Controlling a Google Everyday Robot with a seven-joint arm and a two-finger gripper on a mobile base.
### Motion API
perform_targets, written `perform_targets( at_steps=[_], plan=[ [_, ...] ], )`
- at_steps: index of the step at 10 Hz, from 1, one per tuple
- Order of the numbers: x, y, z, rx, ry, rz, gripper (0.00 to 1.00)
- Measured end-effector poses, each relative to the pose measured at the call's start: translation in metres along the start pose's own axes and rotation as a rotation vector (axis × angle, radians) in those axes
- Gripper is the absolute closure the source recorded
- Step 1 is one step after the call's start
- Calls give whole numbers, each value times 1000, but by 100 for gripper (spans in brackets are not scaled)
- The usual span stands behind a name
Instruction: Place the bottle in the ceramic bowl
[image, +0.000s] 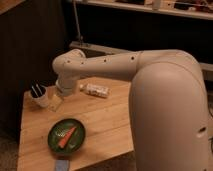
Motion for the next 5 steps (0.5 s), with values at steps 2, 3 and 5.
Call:
perform_targets(
  at_steps=[2,3,5],
  plan=[
    [-1,0,-1,5,-1,-3,20],
    [0,0,-1,6,-3,-3,20],
    [0,-5,0,35,-30,-29,20]
  ],
)
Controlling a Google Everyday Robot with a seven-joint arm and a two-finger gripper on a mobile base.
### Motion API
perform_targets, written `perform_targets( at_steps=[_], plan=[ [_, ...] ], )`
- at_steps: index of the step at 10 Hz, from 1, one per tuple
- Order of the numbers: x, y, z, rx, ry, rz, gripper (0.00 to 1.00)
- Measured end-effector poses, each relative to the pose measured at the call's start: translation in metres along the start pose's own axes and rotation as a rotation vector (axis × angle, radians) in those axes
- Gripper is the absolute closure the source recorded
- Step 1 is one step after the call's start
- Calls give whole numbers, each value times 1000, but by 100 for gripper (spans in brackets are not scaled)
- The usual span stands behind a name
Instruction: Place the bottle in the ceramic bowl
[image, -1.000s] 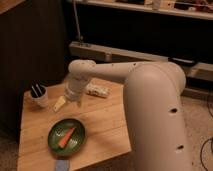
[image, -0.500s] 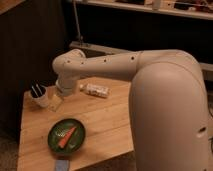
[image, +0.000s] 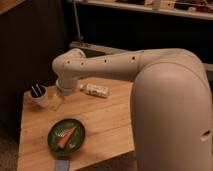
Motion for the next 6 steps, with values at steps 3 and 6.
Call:
perform_targets(
  at_steps=[3,6],
  plan=[
    [-6,-45,-2,110,-77,-105,20],
    [-9,-102,-8,169,-130,-161,20]
  ],
)
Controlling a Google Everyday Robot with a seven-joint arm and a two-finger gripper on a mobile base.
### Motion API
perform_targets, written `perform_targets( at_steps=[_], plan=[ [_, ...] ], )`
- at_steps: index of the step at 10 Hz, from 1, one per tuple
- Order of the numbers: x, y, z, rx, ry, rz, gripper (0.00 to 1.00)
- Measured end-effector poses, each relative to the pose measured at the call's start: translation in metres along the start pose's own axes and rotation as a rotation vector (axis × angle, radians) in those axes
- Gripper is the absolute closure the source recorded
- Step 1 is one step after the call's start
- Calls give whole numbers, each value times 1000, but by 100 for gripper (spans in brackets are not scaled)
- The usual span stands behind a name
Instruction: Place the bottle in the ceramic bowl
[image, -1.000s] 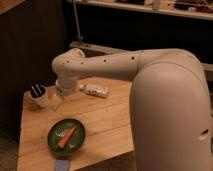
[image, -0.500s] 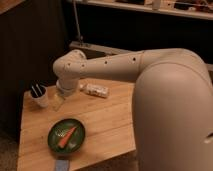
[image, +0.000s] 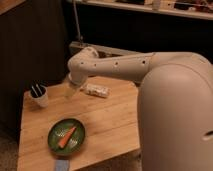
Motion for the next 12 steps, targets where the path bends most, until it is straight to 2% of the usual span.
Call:
perform_targets(
  at_steps=[1,6,9,12],
  plan=[
    [4,-16,0,15,-7,-9,20],
    [4,-17,3,12,-3,-10,20],
    [25,-50,27,30,34,-43,20],
    [53,-96,69,26,55,-73,20]
  ],
)
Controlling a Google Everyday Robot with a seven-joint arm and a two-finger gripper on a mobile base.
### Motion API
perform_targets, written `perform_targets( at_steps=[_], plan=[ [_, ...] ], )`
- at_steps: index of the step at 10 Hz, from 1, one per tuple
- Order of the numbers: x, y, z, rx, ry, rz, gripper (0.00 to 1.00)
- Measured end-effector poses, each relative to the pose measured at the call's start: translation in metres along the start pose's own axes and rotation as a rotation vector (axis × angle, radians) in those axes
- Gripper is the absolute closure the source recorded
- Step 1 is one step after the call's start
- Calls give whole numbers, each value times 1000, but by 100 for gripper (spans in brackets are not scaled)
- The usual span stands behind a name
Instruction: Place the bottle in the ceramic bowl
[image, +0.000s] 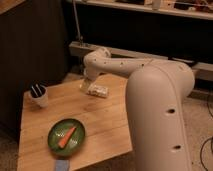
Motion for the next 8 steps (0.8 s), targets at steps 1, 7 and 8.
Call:
perform_targets(
  at_steps=[1,7,8],
  plan=[
    [7,-9,11,-6,5,-8,20],
    [25,-11,58,-54,7,-13,20],
    [28,-7,66,-66,8,-8,20]
  ],
)
